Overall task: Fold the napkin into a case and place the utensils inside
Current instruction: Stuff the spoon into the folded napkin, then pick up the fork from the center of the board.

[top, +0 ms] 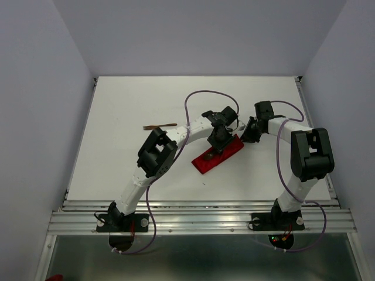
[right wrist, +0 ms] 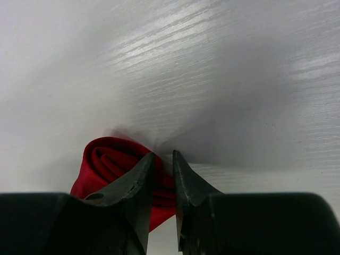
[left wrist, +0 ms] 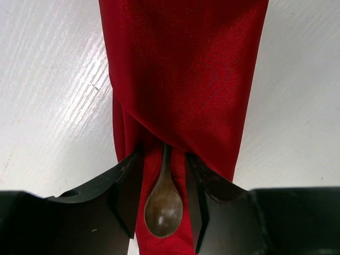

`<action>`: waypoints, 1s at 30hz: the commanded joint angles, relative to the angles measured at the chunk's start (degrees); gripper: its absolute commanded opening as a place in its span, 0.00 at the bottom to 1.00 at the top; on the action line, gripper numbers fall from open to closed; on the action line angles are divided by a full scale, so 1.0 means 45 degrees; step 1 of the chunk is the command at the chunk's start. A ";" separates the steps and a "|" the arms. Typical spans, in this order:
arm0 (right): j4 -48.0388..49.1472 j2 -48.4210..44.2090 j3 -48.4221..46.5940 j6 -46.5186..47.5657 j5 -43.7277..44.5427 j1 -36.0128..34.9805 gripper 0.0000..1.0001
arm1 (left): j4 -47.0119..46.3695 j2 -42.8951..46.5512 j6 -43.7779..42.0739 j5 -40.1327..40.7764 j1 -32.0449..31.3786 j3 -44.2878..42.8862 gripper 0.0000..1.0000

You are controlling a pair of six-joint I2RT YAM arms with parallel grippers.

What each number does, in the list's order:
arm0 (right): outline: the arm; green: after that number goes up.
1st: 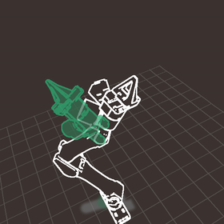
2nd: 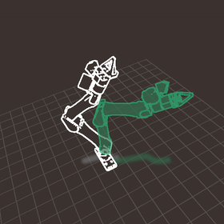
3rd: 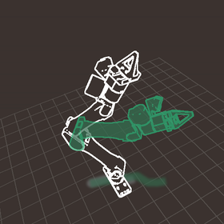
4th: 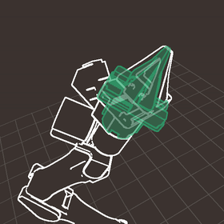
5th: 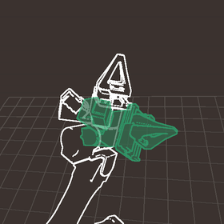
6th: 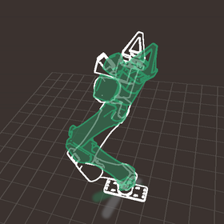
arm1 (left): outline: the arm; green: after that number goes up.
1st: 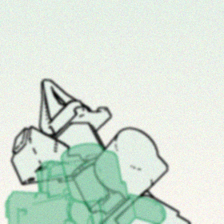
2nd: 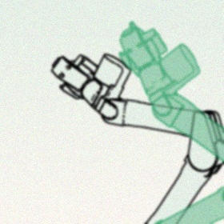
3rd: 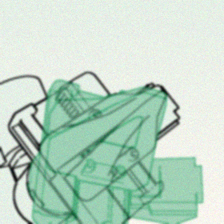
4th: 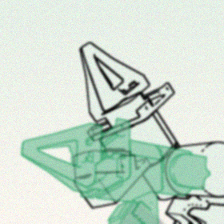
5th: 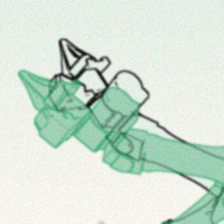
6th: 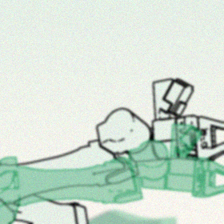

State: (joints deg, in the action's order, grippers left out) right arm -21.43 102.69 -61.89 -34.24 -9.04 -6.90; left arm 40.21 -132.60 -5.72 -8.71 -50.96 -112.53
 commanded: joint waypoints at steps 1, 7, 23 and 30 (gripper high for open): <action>-0.0354 -0.0495 -0.0329 0.0284 0.0211 -0.0128 0.27 | 0.0323 0.1398 -0.0038 0.0119 -0.0043 -0.0424 0.49; -0.0900 -0.1198 -0.0680 0.0323 0.0873 -0.0128 0.29 | 0.0420 0.2024 0.0156 0.0411 -0.0062 -0.0150 0.54; -0.1819 -0.3075 -0.0876 0.0538 0.2223 -0.0245 0.29 | -0.1513 0.5110 0.3083 0.1271 0.2863 0.3444 0.57; -0.1742 -0.3445 -0.0623 0.0538 0.2106 -0.0245 0.29 | -0.1962 0.4896 0.4864 0.1699 0.5503 0.3913 0.63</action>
State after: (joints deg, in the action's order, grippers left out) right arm -29.34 89.80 -64.12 -32.69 -0.03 -7.60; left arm 32.25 -113.19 10.94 -3.46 -29.08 -96.36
